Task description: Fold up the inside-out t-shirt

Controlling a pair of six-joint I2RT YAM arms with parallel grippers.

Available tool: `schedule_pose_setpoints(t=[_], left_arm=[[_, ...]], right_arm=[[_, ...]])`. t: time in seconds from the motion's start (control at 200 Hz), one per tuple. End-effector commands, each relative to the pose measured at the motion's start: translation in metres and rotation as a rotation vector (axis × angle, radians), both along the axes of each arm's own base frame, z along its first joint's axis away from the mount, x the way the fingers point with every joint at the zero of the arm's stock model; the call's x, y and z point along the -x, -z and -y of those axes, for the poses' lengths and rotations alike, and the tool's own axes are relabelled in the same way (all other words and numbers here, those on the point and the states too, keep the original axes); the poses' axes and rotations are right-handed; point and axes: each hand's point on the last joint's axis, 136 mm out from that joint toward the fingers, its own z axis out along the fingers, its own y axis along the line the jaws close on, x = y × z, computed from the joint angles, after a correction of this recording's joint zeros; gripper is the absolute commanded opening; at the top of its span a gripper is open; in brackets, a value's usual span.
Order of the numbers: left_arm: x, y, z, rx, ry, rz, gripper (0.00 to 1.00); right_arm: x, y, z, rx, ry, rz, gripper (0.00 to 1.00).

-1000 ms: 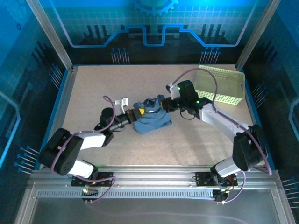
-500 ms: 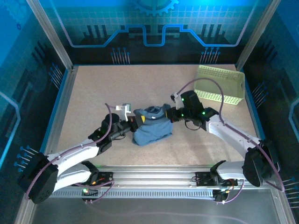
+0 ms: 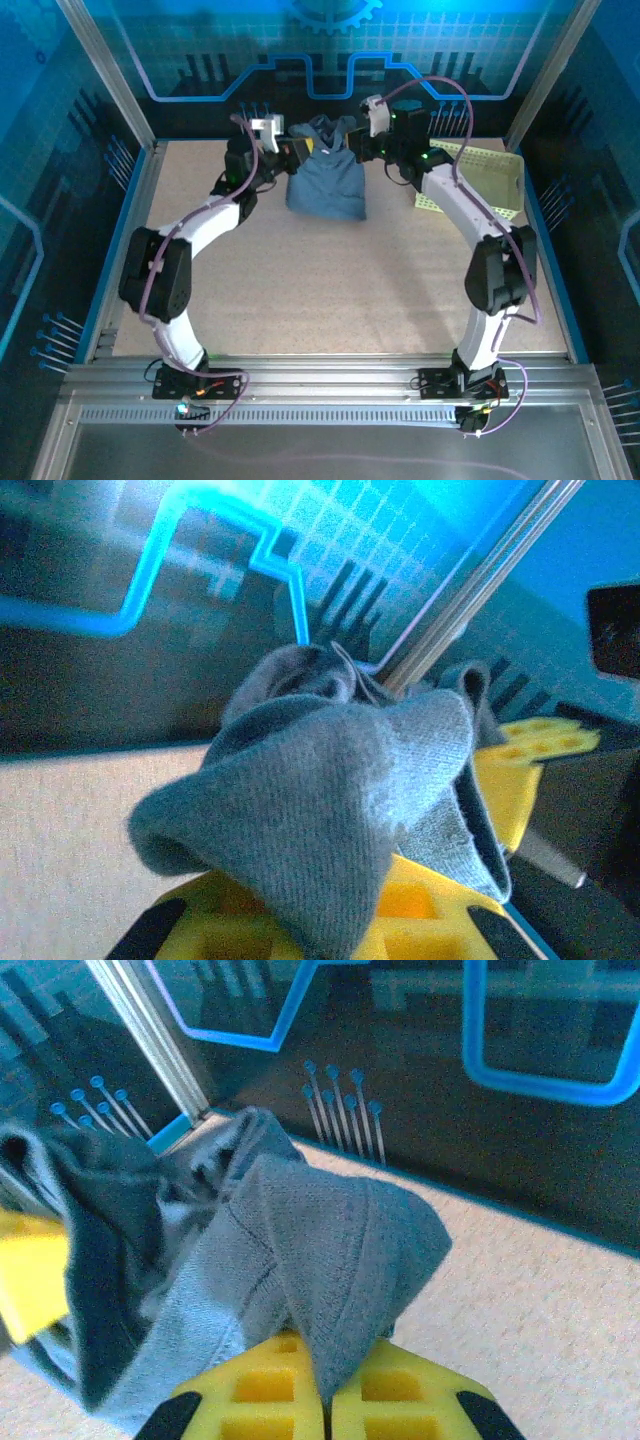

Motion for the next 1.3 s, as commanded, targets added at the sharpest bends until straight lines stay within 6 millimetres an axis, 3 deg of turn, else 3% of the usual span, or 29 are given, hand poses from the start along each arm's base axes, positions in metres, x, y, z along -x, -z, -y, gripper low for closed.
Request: schedule_pose_setpoints(t=[0.0,0.065,0.155,0.265,0.47,0.785,0.865,1.051,1.161,1.296], left_arm=[[-0.011,-0.047,0.003,-0.016,0.106,0.278,0.0],[-0.017,-0.042,0.003,-0.013,0.125,0.326,0.0],[-0.009,-0.023,0.001,-0.011,0.128,0.402,0.0],[0.015,0.008,-0.003,0.001,0.127,0.448,0.0],[0.078,0.055,0.012,-0.063,0.204,0.401,0.0],[0.183,0.098,0.054,-0.161,0.356,0.39,0.0],[0.204,0.11,0.058,-0.182,0.361,0.372,0.0],[0.244,0.13,0.062,-0.205,0.335,0.309,0.0],[0.265,0.133,0.062,-0.203,0.306,0.289,0.0],[0.269,0.142,0.055,-0.148,0.26,0.171,0.0]], right_arm=[[-0.022,-0.047,-0.009,0.012,-0.084,0.244,0.0],[-0.034,-0.047,-0.008,0.0,-0.094,0.262,0.0],[-0.04,-0.036,-0.013,-0.015,-0.127,0.25,0.0],[-0.025,-0.008,-0.027,0.007,-0.178,0.222,0.0],[0.033,0.045,-0.021,0.014,-0.18,0.164,0.0],[0.123,0.082,-0.007,0.017,-0.17,0.149,0.0],[0.15,0.103,-0.002,0.039,-0.161,0.101,0.0],[0.194,0.125,0.019,0.033,-0.114,0.003,0.0],[0.208,0.132,0.033,0.02,-0.063,-0.053,0.0],[0.221,0.142,0.036,0.004,-0.057,-0.144,0.0]])
